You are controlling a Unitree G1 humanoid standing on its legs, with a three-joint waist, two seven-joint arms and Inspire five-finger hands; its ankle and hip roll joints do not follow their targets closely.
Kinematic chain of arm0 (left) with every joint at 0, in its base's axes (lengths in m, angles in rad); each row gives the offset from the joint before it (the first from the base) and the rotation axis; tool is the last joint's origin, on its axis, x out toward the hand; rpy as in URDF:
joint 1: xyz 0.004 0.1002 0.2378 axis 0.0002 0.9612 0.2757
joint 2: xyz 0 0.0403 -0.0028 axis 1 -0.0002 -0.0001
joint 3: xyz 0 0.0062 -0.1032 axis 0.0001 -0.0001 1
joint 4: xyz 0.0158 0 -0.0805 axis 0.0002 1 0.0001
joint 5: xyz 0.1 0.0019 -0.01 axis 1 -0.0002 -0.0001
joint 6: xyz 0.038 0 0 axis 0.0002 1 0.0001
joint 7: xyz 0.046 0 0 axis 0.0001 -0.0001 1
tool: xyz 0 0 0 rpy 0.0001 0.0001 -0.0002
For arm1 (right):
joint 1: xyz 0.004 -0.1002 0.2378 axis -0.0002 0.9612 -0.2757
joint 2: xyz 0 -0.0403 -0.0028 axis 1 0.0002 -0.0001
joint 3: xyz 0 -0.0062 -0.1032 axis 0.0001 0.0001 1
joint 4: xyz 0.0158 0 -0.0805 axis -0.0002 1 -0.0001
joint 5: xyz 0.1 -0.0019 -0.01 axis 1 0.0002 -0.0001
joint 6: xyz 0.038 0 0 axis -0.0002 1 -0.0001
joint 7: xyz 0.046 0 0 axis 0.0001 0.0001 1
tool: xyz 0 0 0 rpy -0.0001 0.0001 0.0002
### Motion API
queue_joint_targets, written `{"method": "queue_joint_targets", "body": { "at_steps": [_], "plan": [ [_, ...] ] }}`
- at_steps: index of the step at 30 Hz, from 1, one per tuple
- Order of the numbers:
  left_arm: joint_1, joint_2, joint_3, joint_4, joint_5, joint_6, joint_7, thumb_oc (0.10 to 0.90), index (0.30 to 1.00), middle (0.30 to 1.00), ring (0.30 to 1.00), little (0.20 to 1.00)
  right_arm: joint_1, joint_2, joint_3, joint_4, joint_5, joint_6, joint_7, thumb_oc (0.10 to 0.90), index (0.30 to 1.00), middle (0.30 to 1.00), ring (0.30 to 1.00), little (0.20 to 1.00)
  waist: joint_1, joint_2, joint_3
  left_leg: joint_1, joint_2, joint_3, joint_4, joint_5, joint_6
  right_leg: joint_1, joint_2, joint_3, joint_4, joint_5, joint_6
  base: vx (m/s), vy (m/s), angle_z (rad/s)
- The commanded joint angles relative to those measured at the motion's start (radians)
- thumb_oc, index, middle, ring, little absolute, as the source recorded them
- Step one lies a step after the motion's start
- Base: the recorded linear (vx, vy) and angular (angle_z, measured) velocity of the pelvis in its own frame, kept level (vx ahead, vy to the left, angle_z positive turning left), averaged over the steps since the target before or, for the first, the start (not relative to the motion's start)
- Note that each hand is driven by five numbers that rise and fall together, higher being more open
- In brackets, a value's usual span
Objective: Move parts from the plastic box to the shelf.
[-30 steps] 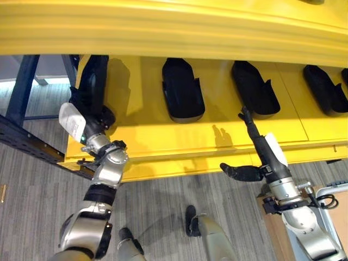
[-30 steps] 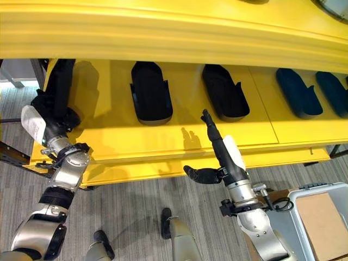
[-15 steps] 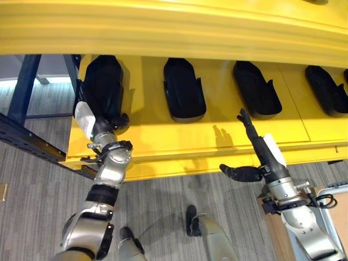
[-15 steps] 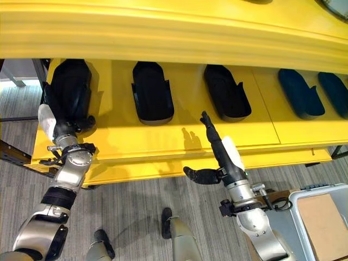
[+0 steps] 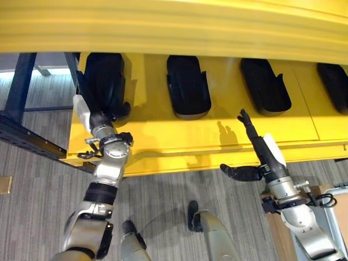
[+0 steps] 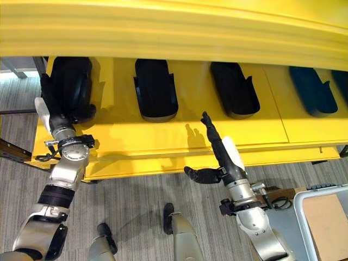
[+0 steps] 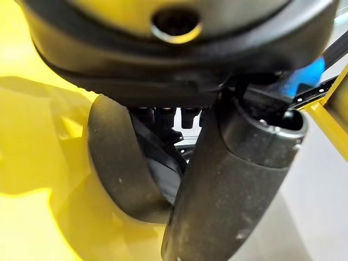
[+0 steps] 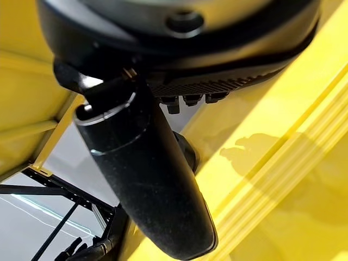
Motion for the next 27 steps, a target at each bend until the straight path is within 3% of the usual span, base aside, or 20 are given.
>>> {"method": "queue_joint_targets", "body": {
  "at_steps": [1, 15, 27],
  "plan": [
    [-0.048, 0.037, -0.001, -0.113, -0.012, -0.102, 0.015, 0.9, 1.0, 1.0, 1.0, 1.0, -0.068, -0.024, -0.107, -0.128, -0.001, -0.066, -0.037, 0.9, 1.0, 1.0, 1.0, 1.0, -0.007, 0.017, -0.041, -0.001, 0.042, -0.034, -0.017, 0.061, 0.008, 0.072, -0.037, 0.038, -0.091, 0.062, 0.061, -0.08, 0.006, -0.01],
    [-0.026, 0.097, 0.055, -0.394, 0.091, -0.135, 0.041, 0.9, 1.0, 1.0, 1.0, 1.0, -0.085, -0.031, -0.124, -0.135, -0.007, -0.072, -0.045, 0.9, 1.0, 1.0, 1.0, 1.0, 0.011, 0.015, -0.037, 0.009, 0.041, -0.03, -0.018, 0.057, 0.011, 0.079, -0.039, 0.047, -0.09, 0.059, 0.061, 0.0, 0.0, 0.0],
    [0.024, 0.14, 0.1, -0.535, 0.13, -0.153, 0.029, 0.9, 1.0, 1.0, 1.0, 1.0, -0.082, -0.04, -0.134, -0.149, -0.009, -0.08, -0.039, 0.9, 1.0, 1.0, 1.0, 1.0, 0.026, 0.018, -0.032, 0.012, 0.038, -0.03, -0.016, 0.059, 0.014, 0.082, -0.041, 0.047, -0.083, 0.057, 0.061, 0.0, 0.0, 0.0]
  ]
}}
